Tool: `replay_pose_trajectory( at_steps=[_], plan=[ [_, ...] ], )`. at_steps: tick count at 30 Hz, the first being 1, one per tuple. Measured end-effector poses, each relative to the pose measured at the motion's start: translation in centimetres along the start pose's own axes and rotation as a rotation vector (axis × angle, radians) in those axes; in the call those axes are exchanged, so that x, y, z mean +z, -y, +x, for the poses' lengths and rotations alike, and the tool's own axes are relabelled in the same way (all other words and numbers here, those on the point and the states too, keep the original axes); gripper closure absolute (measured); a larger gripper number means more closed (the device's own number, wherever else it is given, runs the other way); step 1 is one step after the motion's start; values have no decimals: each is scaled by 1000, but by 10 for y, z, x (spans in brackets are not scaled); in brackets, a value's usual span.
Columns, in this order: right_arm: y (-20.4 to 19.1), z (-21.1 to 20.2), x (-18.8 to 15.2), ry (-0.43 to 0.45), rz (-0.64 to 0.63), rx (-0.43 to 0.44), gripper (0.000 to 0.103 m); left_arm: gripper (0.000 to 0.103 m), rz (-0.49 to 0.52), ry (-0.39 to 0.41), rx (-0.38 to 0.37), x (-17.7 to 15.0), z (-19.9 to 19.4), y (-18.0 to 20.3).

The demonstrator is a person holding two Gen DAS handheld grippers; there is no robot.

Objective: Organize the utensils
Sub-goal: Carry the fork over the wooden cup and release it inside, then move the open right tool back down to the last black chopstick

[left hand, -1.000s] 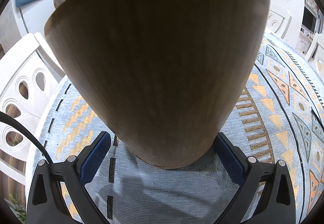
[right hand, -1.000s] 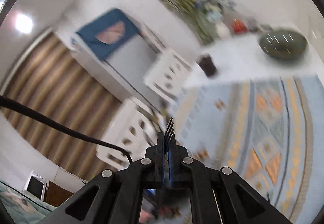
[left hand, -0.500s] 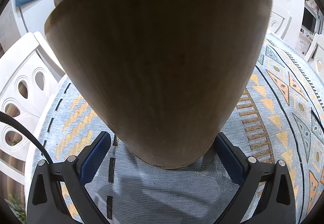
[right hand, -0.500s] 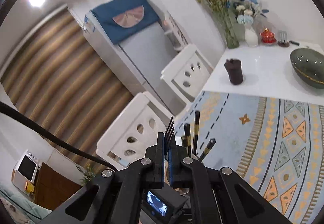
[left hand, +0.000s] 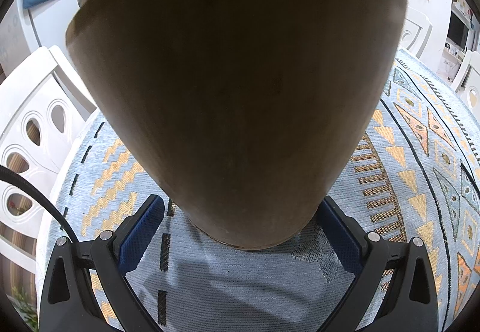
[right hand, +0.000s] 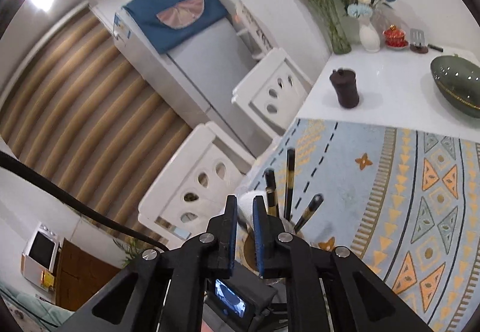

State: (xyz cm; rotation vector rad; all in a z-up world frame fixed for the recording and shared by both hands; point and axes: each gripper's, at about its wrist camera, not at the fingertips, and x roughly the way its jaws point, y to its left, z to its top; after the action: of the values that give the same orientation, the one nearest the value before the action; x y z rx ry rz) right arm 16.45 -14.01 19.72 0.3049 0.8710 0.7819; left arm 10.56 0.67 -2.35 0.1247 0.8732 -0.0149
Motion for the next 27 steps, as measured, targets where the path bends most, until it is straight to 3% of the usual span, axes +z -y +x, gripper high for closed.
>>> replay_pose_trajectory(
  at_steps=[3, 6, 9, 21, 27],
  plan=[
    [2, -16, 4, 39, 12, -2, 87, 1, 0, 0, 0, 0, 0, 1],
    [9, -31, 5, 76, 38, -26, 75, 1, 0, 0, 0, 0, 0, 0],
    [16, -42, 3, 94, 64, -18, 74, 1, 0, -1, 0, 0, 0, 1],
    [35, -86, -8, 142, 110, -113, 70, 1, -1, -1, -1, 0, 0, -1],
    [50, -98, -36, 95, 99, -252, 63, 1, -2, -1, -1, 1, 1, -1]
  ],
)
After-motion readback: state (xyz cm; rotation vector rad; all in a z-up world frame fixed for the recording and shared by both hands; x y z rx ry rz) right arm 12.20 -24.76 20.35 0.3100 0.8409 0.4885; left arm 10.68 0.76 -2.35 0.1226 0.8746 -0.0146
